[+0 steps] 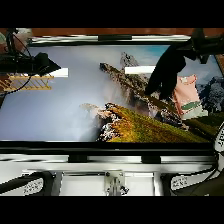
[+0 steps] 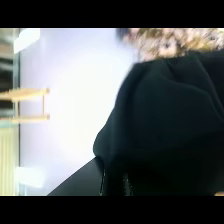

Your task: Fold the shirts.

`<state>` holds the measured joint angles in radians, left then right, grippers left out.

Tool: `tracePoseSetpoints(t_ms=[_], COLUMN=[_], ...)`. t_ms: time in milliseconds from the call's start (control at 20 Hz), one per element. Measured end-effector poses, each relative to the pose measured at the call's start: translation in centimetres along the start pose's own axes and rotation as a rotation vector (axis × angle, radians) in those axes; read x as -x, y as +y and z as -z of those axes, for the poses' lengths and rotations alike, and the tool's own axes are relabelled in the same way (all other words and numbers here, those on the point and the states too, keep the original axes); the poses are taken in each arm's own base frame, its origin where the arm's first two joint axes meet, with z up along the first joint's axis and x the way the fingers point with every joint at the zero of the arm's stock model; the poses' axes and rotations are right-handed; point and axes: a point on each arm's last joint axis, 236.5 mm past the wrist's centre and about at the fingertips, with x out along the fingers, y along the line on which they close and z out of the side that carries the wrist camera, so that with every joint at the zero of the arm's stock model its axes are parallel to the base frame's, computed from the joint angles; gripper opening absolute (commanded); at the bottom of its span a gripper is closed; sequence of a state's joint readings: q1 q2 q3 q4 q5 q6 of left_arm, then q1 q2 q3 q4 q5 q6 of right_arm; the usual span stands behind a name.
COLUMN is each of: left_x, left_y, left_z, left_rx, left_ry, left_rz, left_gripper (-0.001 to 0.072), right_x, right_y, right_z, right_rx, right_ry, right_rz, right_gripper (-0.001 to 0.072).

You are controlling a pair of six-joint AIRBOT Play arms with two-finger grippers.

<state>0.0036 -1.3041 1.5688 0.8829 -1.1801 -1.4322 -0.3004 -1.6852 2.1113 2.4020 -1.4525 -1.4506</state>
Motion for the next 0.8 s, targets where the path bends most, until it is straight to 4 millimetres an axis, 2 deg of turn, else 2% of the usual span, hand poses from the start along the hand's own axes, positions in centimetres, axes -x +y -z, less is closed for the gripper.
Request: tracePoseSetpoints(t_ms=[150, 550, 700, 800], left_x=[-0.2, -0.3, -0.3, -0.3], left_y=[-0.3, -0.6, -0.6, -0.7], left_z=[0.1, 0.3, 0.3, 0.3], left_rx=[-0.011, -0.019, -0.019, -0.019], left_ry=[0.005, 0.008, 0.009, 0.01], left_rz=[0.005, 0.01, 0.01, 0.011], left_gripper=[0.0038, 0.0038, 0.0038, 0.0038], right_x=[1.5, 3.7, 5.0, 5.2], right_y=[-1.6, -4.1, -6.6, -9.3], right_z=[-2.9, -12.0, -14.3, -14.7], right_rx=[-0.022, -0.028, -0.01, -0.033], right_ry=[-0.114, -0.497, -0.593, -0.605], right_rz=[0.027, 0.027, 0.062, 0.098], right_gripper=[0.0061, 0.0061, 0.0061, 0.0061])
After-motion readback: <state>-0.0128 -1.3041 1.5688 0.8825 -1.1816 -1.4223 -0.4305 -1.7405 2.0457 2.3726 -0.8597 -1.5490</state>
